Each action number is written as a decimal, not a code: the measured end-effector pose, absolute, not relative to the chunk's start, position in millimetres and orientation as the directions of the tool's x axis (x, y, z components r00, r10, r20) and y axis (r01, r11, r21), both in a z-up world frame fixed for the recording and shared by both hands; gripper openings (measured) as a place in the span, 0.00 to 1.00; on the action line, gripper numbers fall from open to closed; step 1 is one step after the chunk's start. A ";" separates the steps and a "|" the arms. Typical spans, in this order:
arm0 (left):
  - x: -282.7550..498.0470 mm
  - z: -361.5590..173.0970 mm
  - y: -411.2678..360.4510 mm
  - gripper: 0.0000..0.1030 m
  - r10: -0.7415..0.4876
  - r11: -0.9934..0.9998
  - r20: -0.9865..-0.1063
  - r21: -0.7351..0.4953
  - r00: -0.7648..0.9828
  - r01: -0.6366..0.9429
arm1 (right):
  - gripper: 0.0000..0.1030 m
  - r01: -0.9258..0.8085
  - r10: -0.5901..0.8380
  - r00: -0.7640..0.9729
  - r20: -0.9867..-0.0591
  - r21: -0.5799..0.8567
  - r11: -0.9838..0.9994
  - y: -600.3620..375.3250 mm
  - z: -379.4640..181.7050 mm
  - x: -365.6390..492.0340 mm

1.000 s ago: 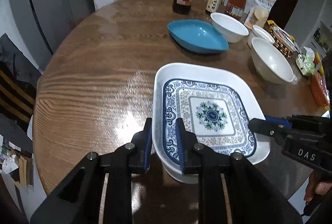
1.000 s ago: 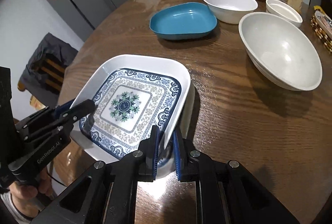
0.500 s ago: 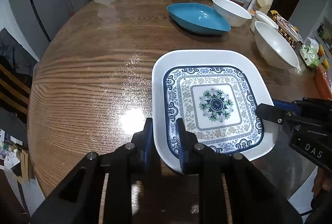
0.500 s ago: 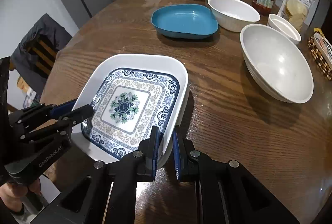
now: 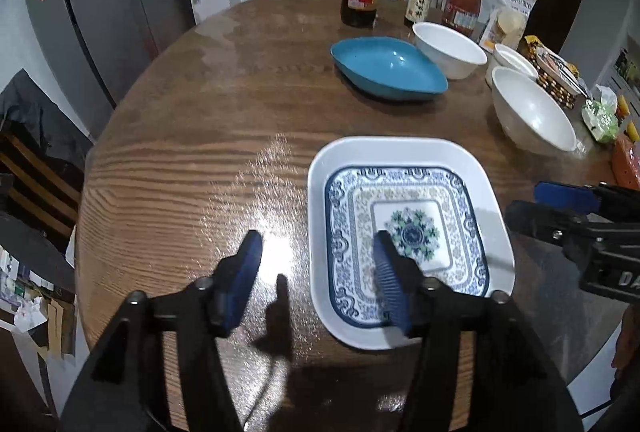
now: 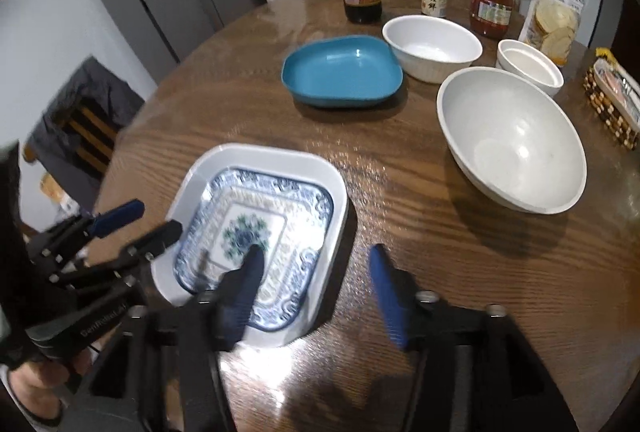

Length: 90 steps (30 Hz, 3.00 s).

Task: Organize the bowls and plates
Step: 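Open both grippers and release the stacked patterned plates, then grasp the teal dish rim with the left gripper while the right gripper grips its other rim, then carry the teal dish with both grippers over the patterned plate stack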

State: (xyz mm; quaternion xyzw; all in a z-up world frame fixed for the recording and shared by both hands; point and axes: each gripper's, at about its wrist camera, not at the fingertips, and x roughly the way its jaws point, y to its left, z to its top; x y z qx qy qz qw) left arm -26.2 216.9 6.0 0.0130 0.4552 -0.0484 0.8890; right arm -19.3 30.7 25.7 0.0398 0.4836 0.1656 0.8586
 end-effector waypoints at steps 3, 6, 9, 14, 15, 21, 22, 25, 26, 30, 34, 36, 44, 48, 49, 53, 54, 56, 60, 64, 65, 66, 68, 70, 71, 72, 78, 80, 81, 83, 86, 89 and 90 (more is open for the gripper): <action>-22.3 12.9 215.4 0.74 -0.072 0.996 -0.796 -0.020 0.601 0.092 | 0.59 -0.237 0.363 0.476 -0.801 0.281 0.930 26.1 32.3 -14.4; -15.2 20.4 211.1 0.86 -0.059 0.996 -0.784 -0.007 0.618 0.086 | 0.66 -0.224 0.389 0.482 -0.785 0.319 0.921 22.0 39.9 -9.5; -8.2 27.3 206.9 0.95 -0.054 0.997 -0.769 -0.001 0.637 0.083 | 0.69 -0.209 0.410 0.502 -0.762 0.353 0.912 17.3 48.9 -3.5; 13.0 35.1 196.9 0.98 -0.066 0.996 -0.759 -0.016 0.648 0.082 | 0.70 -0.193 0.409 0.542 -0.735 0.365 0.911 7.8 64.5 4.9; 17.9 35.3 195.5 0.98 -0.071 0.996 -0.761 -0.024 0.645 0.082 | 0.70 -0.188 0.407 0.549 -0.730 0.367 0.911 5.6 66.9 5.8; 54.0 34.8 187.5 0.98 -0.105 0.994 -0.776 -0.078 0.621 0.070 | 0.70 -0.153 0.389 0.570 -0.723 0.372 0.915 -6.3 70.3 12.9; 61.1 33.9 185.5 0.98 -0.110 0.994 -0.780 -0.087 0.617 0.066 | 0.70 -0.149 0.387 0.572 -0.723 0.372 0.916 -8.2 70.3 14.1; 85.3 28.8 178.0 0.98 -0.095 0.995 -0.799 -0.087 0.593 0.042 | 0.70 -0.137 0.374 0.580 -0.723 0.367 0.920 -13.9 72.1 16.8; 90.2 27.7 176.5 0.98 -0.095 0.995 -0.801 -0.090 0.591 0.039 | 0.70 -0.133 0.371 0.583 -0.723 0.365 0.921 -15.7 72.6 17.8; 121.7 18.2 171.6 0.96 -0.103 0.993 -0.819 -0.118 0.565 0.010 | 0.70 -0.121 0.355 0.591 -0.724 0.356 0.927 -20.9 74.0 22.5; 153.3 -0.8 174.1 0.77 -0.128 0.986 -0.858 -0.163 0.497 -0.027 | 0.70 -0.114 0.345 0.595 -0.726 0.349 0.930 -23.4 73.8 25.4; 164.5 -10.7 173.9 0.60 -0.155 0.981 -0.878 -0.190 0.452 -0.033 | 0.70 -0.105 0.336 0.597 -0.729 0.344 0.933 -24.4 72.2 27.6; 177.5 -21.3 159.5 0.11 -0.118 0.993 -0.884 -0.106 0.452 0.053 | 0.70 -0.100 0.318 0.588 -0.744 0.323 0.941 -22.8 68.3 39.4; 172.9 -21.2 165.9 0.11 -0.115 0.991 -0.884 -0.069 0.453 0.117 | 0.70 -0.131 0.321 0.570 -0.757 0.301 0.944 -11.4 65.5 54.6; 169.2 -20.4 171.1 0.11 -0.112 0.991 -0.883 -0.063 0.455 0.121 | 0.70 -0.140 0.325 0.562 -0.761 0.300 0.944 -7.9 64.0 58.9; 154.0 -18.9 197.8 0.11 -0.111 0.987 -0.888 -0.044 0.446 0.157 | 0.70 -0.195 0.335 0.522 -0.785 0.273 0.942 16.2 56.7 80.3; 150.5 -18.8 202.8 0.12 -0.105 0.986 -0.889 -0.035 0.445 0.163 | 0.70 -0.225 0.338 0.509 -0.792 0.256 0.940 27.0 54.9 87.4; 144.9 -18.4 214.7 0.12 -0.097 0.985 -0.893 -0.024 0.439 0.169 | 0.70 -0.261 0.330 0.494 -0.804 0.225 0.939 43.2 50.9 98.0; 139.2 -18.9 232.0 0.12 -0.098 0.988 -0.898 -0.036 0.429 0.152 | 0.70 -0.307 0.304 0.446 -0.842 0.176 0.935 70.4 31.9 119.2; 133.8 -18.9 239.8 0.12 -0.103 0.988 -0.896 -0.043 0.432 0.145 | 0.70 -0.316 0.286 0.400 -0.871 0.162 0.935 84.6 9.5 131.2; 132.4 -19.3 240.0 0.12 -0.102 0.989 -0.896 -0.044 0.433 0.143 | 0.67 -0.316 0.287 0.394 -0.873 0.165 0.935 87.0 5.3 131.9; 132.4 -19.1 240.2 0.12 -0.103 0.989 -0.895 -0.045 0.433 0.142 | 0.62 -0.314 0.284 0.391 -0.875 0.163 0.935 88.4 2.0 132.5; 131.5 -18.9 240.1 0.12 -0.106 0.989 -0.894 -0.049 0.436 0.140 | 0.52 -0.317 0.288 0.385 -0.877 0.168 0.933 90.0 -1.3 131.5; 130.9 -18.9 239.6 0.12 -0.105 0.989 -0.892 -0.049 0.440 0.137 | 0.40 -0.323 0.291 0.376 -0.880 0.170 0.931 91.2 -4.2 130.8; 130.5 -19.0 239.4 0.12 -0.103 0.990 -0.890 -0.047 0.443 0.134 | 0.38 -0.323 0.285 0.378 -0.881 0.163 0.932 91.4 -5.7 130.4; 130.4 -18.9 239.2 0.12 -0.102 0.990 -0.890 -0.047 0.445 0.132 | 0.35 -0.322 0.285 0.380 -0.880 0.163 0.933 90.4 -6.4 130.3; 128.8 -18.4 238.3 0.12 -0.099 0.990 -0.886 -0.044 0.453 0.132 | 0.20 -0.319 0.274 0.383 -0.882 0.152 0.935 85.5 -8.0 133.3; 128.7 -18.4 238.7 0.12 -0.100 0.991 -0.886 -0.046 0.454 0.127 | 0.18 -0.316 0.275 0.383 -0.882 0.154 0.936 83.5 -7.7 134.6; 128.8 -18.4 239.2 0.12 -0.100 0.991 -0.885 -0.048 0.454 0.125 | 0.18 -0.315 0.274 0.383 -0.882 0.155 0.937 83.4 -7.5 134.8; 129.4 -18.1 239.2 0.11 -0.098 0.991 -0.885 -0.048 0.455 0.121 | 0.18 -0.313 0.275 0.385 -0.881 0.156 0.937 82.7 -6.9 135.4; 130.5 -17.6 238.8 0.11 -0.091 0.993 -0.885 -0.045 0.457 0.112 | 0.18 -0.313 0.286 0.391 -0.875 0.166 0.935 81.7 -4.4 134.4; 129.5 -16.5 240.3 0.11 -0.091 0.994 -0.884 -0.050 0.459 0.100 | 0.18 -0.314 0.292 0.394 -0.871 0.171 0.934 81.0 -0.7 133.1; 129.1 -15.7 240.3 0.11 -0.089 0.994 -0.882 -0.049 0.462 0.099 | 0.18 -0.315 0.292 0.396 -0.870 0.170 0.934 80.7 0.6 132.6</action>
